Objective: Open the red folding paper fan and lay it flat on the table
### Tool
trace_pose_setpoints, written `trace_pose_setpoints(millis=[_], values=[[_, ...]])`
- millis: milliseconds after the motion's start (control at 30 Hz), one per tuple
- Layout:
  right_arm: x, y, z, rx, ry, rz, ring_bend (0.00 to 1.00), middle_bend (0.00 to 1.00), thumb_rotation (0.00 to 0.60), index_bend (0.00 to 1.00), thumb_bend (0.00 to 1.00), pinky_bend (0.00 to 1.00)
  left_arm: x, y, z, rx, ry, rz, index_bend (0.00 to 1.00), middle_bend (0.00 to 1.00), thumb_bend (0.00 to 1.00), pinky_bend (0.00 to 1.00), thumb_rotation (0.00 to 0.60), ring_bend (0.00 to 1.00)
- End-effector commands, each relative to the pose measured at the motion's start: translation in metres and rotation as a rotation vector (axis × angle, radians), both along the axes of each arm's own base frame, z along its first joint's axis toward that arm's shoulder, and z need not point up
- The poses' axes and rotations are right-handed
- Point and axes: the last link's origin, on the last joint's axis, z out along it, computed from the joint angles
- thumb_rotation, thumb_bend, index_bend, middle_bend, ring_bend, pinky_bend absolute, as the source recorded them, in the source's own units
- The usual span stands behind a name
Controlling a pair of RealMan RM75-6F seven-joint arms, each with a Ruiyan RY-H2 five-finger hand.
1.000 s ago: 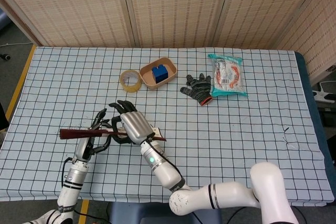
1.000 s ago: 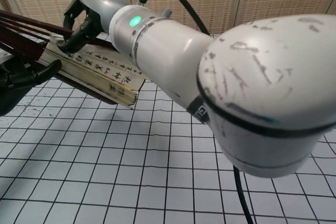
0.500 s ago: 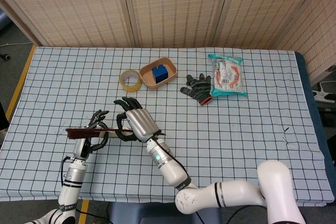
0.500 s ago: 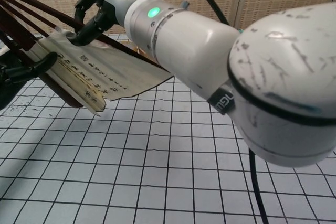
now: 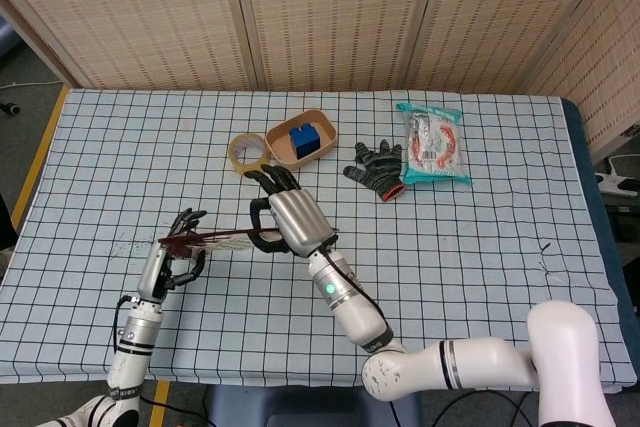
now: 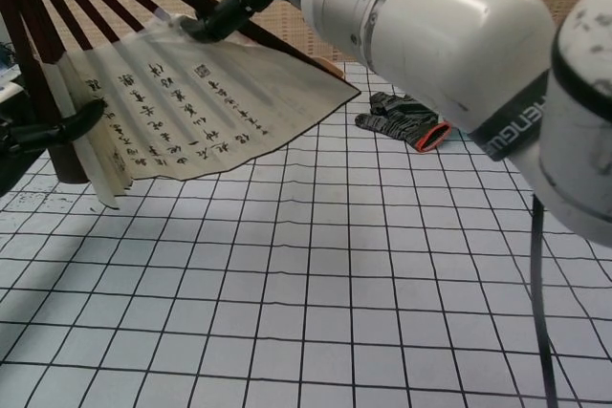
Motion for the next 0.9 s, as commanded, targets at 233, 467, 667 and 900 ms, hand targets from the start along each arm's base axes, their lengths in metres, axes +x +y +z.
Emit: trace_pose_setpoints(millis=[233,467,667,900], values=[[-0.033,-0.004,0.016,-0.059,0.092,0.003,0.0,0.11,0.6,0.75,0.39,0.0,-0.008,0.002,0.01,0.023,0.012,0.008,0.58,0.15,0.49,0.14,0.6,0.0],[-0.064,-0.012,0.022,-0.062,0.125,-0.039,0.0,0.11,0.6,0.75,0.39,0.0,-0.016,0.002,0.013,0.015,0.013,0.013,0.57,0.16,0.49,0.14,0.6,0.02],[-0.069,-0.015,0.026,-0.065,0.135,-0.032,0.0,0.11,0.6,0.73,0.39,0.0,-0.015,0.003,0.012,0.016,0.022,0.001,0.56,0.16,0.49,0.14,0.6,0.02],[-0.063,-0.011,0.032,-0.078,0.122,0.01,0.0,0.11,0.6,0.73,0.4,0.0,-0.011,0.001,0.012,0.006,0.095,-0.055,0.37,0.11,0.47,0.12,0.6,0.01]])
